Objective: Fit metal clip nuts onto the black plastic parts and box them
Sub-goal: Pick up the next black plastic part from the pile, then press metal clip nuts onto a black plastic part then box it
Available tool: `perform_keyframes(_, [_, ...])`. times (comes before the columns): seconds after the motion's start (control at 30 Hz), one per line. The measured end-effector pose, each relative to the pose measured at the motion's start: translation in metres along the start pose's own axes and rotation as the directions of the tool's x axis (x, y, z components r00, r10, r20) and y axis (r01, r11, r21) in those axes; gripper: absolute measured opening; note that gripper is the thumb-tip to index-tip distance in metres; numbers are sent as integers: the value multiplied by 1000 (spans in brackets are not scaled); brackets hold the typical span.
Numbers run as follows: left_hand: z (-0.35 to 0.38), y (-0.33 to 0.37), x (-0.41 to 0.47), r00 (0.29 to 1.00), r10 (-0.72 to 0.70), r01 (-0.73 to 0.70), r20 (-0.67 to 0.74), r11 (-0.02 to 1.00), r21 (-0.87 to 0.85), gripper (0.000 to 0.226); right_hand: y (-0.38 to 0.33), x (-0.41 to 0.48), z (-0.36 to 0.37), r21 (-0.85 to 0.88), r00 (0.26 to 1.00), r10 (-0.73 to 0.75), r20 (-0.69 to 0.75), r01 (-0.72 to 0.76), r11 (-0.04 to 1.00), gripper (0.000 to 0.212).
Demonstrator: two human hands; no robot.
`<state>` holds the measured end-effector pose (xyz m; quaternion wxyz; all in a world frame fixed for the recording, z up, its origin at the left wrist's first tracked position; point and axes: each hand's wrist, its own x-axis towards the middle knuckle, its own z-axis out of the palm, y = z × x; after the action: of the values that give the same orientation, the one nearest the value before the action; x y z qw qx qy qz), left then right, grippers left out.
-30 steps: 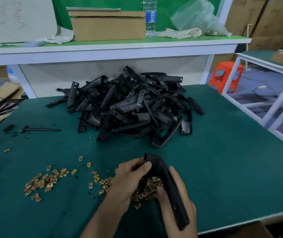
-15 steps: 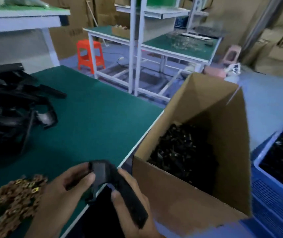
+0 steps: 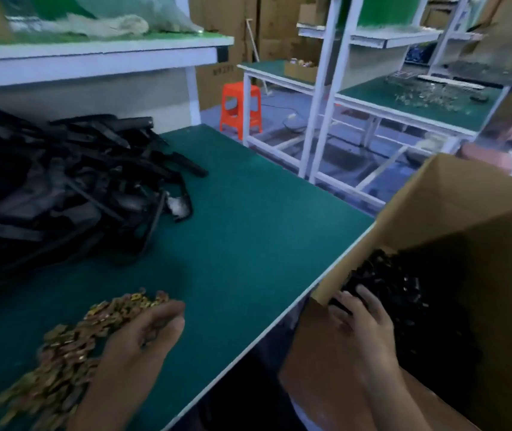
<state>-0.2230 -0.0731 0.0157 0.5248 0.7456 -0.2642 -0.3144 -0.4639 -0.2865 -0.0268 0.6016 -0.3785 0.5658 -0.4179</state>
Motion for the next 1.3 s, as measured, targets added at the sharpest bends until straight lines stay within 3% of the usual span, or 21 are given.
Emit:
perform_keyframes(0.07, [-14, -4, -5, 999, -18, 17, -42, 999, -43, 22, -8, -7, 42, -101, 979, -150, 136, 164, 981, 23])
perform_keyframes(0.13, [-27, -7, -10, 994, -45, 38, -102, 997, -72, 17, -14, -17, 94, -156, 885, -244, 396, 327, 932, 18])
perform_keyframes(0.2, [-39, -14, -14, 984, -60, 44, -165, 994, -101, 14, -18, -26, 151, -266, 713, -187, 675, 472, 841, 17])
perform_keyframes(0.27, [-49, -19, -20, 975, -73, 51, -209, 993, -109, 16, -15, -28, 211, -337, 614, -75, 786, 528, 779, 20])
perform_keyframes(0.37, [-62, -26, -30, 959, -79, 57, -271, 995, -88, 23, -5, -25, 291, -432, 657, 39, 753, 448, 783, 40])
perform_keyframes(0.47, [-74, -31, -41, 953, -81, 69, -292, 996, -53, 27, 1, -20, 342, -487, 690, 51, 722, 454, 746, 52])
perform_keyframes(0.57, [-85, -35, -46, 936, -51, 65, -349, 998, 27, 24, 6, -15, 356, -469, 715, 19, 699, 438, 767, 39])
perform_keyframes(0.67, [-88, -40, -38, 901, 41, 64, -432, 972, 227, 18, 10, -15, 338, -413, 742, 18, 670, 353, 840, 20])
perform_keyframes(0.8, [-82, -42, 2, 890, 252, 57, -380, 765, 642, 31, 15, -26, 284, -239, 709, 67, 702, 146, 960, 10])
perform_keyframes(0.9, [-72, -45, 36, 936, 250, 63, -247, 572, 818, 45, 28, -46, 242, -91, 698, 61, 714, 7, 996, 12])
perform_keyframes(0.97, [-67, -48, 49, 957, 210, 62, -200, 526, 848, 44, 37, -61, 218, 9, 694, 23, 720, -43, 999, 11])
perform_keyframes(1.17, [-72, -52, 47, 924, 269, 47, -271, 625, 780, 12, 44, -88, 194, 73, 679, -72, 730, 28, 997, 23])
perform_keyframes(1.3, [-77, -48, 28, 885, 268, 58, -381, 749, 660, 9, 52, -102, 198, 53, 651, -59, 757, 29, 998, 18])
